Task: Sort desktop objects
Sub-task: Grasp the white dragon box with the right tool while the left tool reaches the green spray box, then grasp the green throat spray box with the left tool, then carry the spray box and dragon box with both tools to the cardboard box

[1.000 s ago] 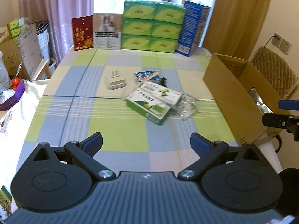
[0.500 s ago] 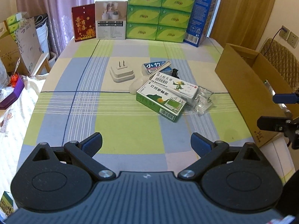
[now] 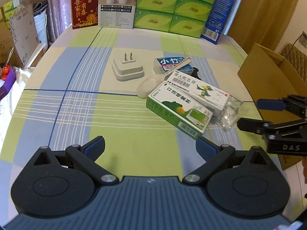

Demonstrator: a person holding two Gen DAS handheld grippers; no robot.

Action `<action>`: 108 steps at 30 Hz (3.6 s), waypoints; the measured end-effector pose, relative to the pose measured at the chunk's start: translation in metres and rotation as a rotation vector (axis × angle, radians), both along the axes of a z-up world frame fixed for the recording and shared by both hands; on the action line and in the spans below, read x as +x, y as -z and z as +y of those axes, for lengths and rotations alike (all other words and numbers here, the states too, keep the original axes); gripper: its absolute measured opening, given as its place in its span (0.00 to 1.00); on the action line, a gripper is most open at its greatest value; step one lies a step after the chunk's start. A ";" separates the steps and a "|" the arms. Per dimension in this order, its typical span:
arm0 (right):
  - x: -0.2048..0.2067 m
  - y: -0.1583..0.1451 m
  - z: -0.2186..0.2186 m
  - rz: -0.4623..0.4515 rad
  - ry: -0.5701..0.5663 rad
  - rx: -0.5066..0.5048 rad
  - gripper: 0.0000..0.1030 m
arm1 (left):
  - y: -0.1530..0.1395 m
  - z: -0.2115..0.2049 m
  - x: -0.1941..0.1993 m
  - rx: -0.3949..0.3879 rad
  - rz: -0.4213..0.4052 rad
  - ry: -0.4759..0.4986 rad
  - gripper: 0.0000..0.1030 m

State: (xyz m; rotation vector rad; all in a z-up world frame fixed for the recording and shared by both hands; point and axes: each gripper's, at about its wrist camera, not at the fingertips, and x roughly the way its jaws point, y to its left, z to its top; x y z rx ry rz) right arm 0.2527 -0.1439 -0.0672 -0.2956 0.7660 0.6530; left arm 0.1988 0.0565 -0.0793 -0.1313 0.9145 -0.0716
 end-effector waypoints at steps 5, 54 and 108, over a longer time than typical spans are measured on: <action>0.021 0.014 0.020 -0.028 -0.062 -0.032 0.55 | 0.012 0.006 0.016 -0.050 0.040 -0.020 0.96; -0.058 0.053 -0.006 0.223 0.094 0.033 0.35 | 0.025 -0.017 -0.017 0.089 0.114 0.137 0.50; -0.139 -0.029 -0.069 0.048 0.273 0.135 0.34 | -0.037 -0.091 -0.118 0.064 0.003 0.126 0.49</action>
